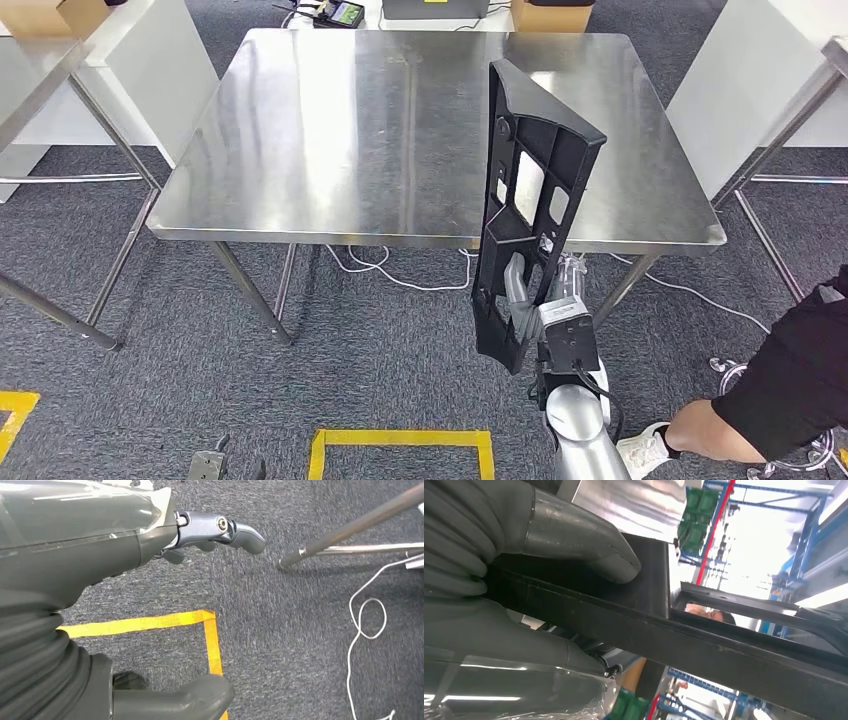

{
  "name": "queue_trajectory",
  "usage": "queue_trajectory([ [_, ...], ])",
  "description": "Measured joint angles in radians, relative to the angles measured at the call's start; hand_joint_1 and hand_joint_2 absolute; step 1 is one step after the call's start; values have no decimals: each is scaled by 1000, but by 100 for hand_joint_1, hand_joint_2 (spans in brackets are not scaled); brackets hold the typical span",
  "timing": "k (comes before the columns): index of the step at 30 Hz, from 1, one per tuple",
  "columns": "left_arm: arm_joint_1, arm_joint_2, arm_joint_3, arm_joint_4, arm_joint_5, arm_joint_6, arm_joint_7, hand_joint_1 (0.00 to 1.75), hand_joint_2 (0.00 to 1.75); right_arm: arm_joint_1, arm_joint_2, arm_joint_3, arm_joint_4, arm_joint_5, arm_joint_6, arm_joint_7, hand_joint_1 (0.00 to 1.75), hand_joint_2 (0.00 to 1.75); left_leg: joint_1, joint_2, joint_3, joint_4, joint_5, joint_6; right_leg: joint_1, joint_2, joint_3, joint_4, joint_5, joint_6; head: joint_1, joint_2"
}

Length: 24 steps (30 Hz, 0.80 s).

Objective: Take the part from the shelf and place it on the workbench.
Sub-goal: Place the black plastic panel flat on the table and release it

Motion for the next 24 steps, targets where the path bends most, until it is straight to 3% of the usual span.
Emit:
queue_trajectory([
  [2, -2, 0, 0, 0, 0, 0, 0, 0, 175, -2, 1, 0, 0, 0, 0, 0, 175, 175, -4, 26, 59, -107, 37, 5, 6, -15, 7, 1, -9, 14, 1, 0],
  [3, -4, 0, 0, 0, 0, 0, 0, 0, 175, -2, 1, 0, 0, 0, 0, 0, 175, 175, -8, 29, 70, -128, 39, 11, 10, -22, 10, 0, -13, 20, 2, 0],
  [5, -4, 0, 0, 0, 0, 0, 0, 0, 175, -4, 2, 0, 0, 0, 0, 0, 175, 175, -19, 9, 70, -132, 36, 29, 14, -38, 16, -4, -17, 34, 6, 0],
  [7, -4, -1, 0, 0, 0, 0, 0, 0, 175, -5, 3, 0, 0, 0, 0, 0, 175, 175, -23, -9, 77, -141, 39, 47, 11, -27, 12, 15, -33, 44, 6, 0],
  [8, -4, -1, 0, 0, 0, 0, 0, 0, 175, -6, 3, 0, 0, 0, 0, 0, 175, 175, -23, -18, 81, -145, 41, 56, 9, -8, -4, 53, -53, 43, 7, 0],
  [10, -6, 0, 0, 0, 0, 0, 0, 0, 175, -3, 2, 0, 1, 0, 0, 0, 175, 175, -23, -37, 84, -147, 41, 69, 6, 33, -71, 182, -104, 34, 10, 0],
  [12, -5, 0, 1, 1, 1, 0, 0, 0, 175, 2, -1, 0, 3, 1, 1, 0, 175, 175, -26, -60, 84, -147, 39, 73, 8, 46, -136, 283, -127, 34, 13, 0],
  [13, -4, 0, 1, 1, 3, 1, 0, 0, 175, 4, -2, -1, 4, 3, 2, 0, 175, 175, -28, -71, 85, -147, 39, 74, 9, 49, -145, 283, -114, 38, 13, 0],
  [14, -3, -1, 1, 1, 7, 1, 0, 0, 175, 4, -3, 0, 4, 8, 4, -1, 175, 175, -29, -81, 87, -146, 38, 75, 10, 51, -134, 243, -87, 45, 14, 0],
  [16, 4, -1, 5, 0, 15, 1, 0, 0, 175, 4, -6, 5, 6, 31, 2, -4, 175, 175, -33, -94, 91, -146, 35, 72, 12, 56, -81, 105, -21, 51, 14, 0],
  [18, 15, -1, 10, -5, 21, -5, 0, 0, 175, 1, -10, 19, 12, 81, -23, -3, 175, 175, -38, -100, 91, -144, 30, 65, 15, 62, -45, 19, 13, 39, 14, 0],
  [21, 26, 1, 11, -14, 25, -11, 0, 0, 175, -15, -17, 42, 16, 153, -61, 13, 175, 175, -36, -98, 89, -140, 23, 52, 14, 63, -36, 4, 19, 13, 13, 0],
  [23, 29, 3, 11, -19, 25, -12, 0, 0, 175, -25, -19, 54, 17, 166, -68, 18, 175, 175, -34, -74, 72, -96, -4, 40, 7, 60, -25, -2, 19, -2, 11, 0],
  [24, 29, 3, 11, -20, 25, -12, 0, 0, 175, -27, -20, 58, 17, 168, -70, 19, 175, 175, -31, -58, 49, -46, -30, 34, 5, 57, -19, -4, 18, -8, 10, 0],
])
